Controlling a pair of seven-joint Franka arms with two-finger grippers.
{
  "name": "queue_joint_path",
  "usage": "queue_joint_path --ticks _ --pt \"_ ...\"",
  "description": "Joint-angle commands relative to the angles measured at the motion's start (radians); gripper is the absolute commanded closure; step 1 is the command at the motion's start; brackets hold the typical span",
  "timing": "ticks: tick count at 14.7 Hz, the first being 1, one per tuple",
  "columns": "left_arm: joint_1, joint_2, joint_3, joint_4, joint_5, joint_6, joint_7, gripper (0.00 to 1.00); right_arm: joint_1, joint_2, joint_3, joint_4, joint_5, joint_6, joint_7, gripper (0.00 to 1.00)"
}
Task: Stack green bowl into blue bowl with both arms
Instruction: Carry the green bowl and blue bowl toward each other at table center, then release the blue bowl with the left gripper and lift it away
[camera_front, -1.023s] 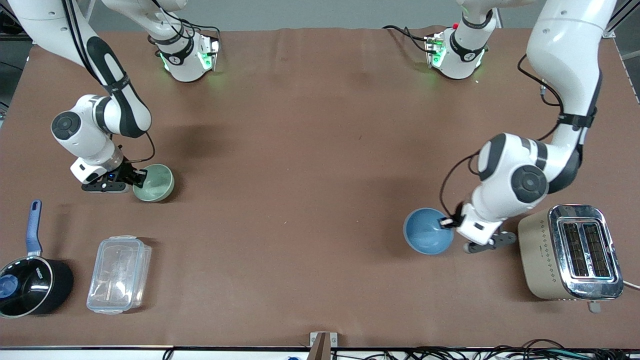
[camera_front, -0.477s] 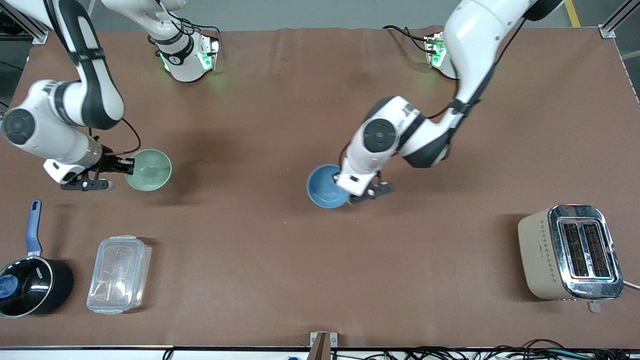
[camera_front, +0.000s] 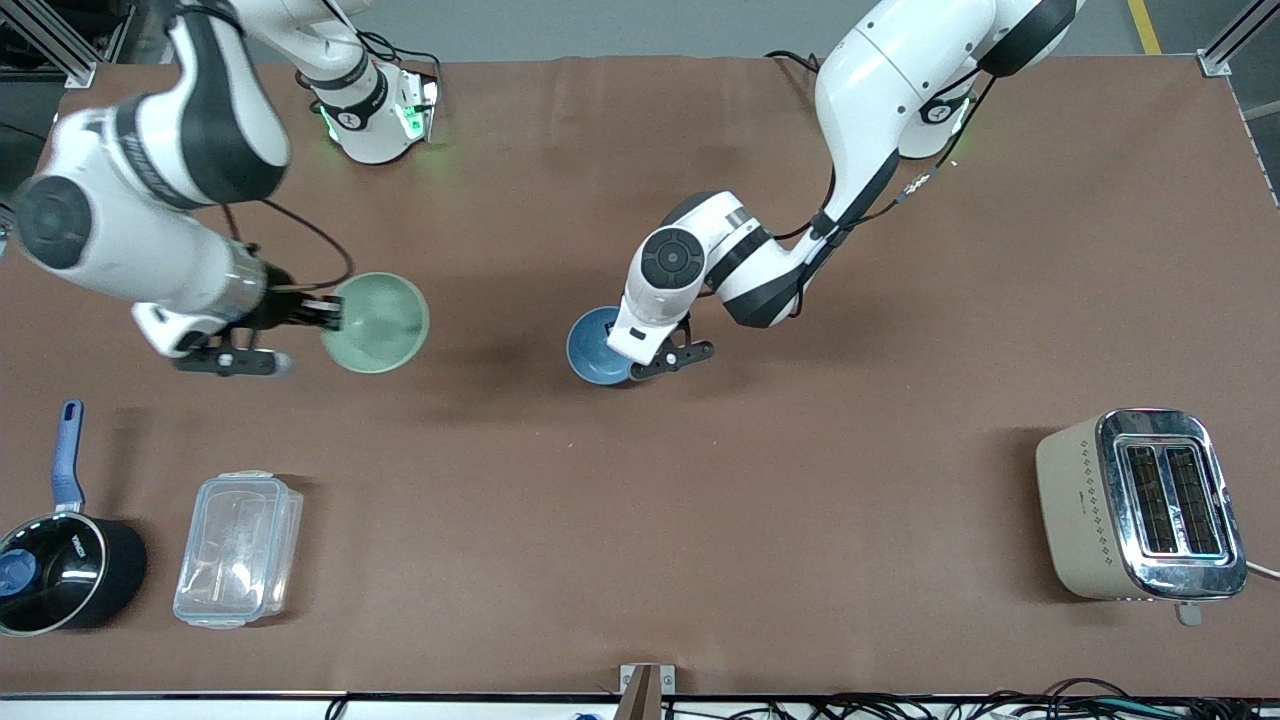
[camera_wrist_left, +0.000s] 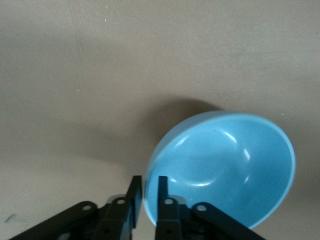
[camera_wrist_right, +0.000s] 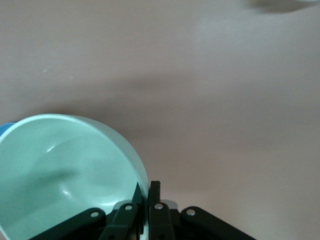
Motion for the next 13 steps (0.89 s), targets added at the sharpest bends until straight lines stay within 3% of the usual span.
queue_joint_path --ticks 1,9,13 --pt "0.010 -0.013 0.007 0.028 0.032 -0.004 -0.010 0.00 0.081 0.063 -0.001 0.020 0.035 0.050 0.104 1.00" --pt "0.303 -0.334 0.006 0.038 0.084 -0.257 0.092 0.00 0.354 0.220 -0.001 0.020 0.035 0.311 0.383 1.00" --pt "0.467 -0.455 0.004 0.038 0.082 -0.357 0.391 0.00 0.436 0.281 -0.003 0.016 0.033 0.410 0.466 1.00"
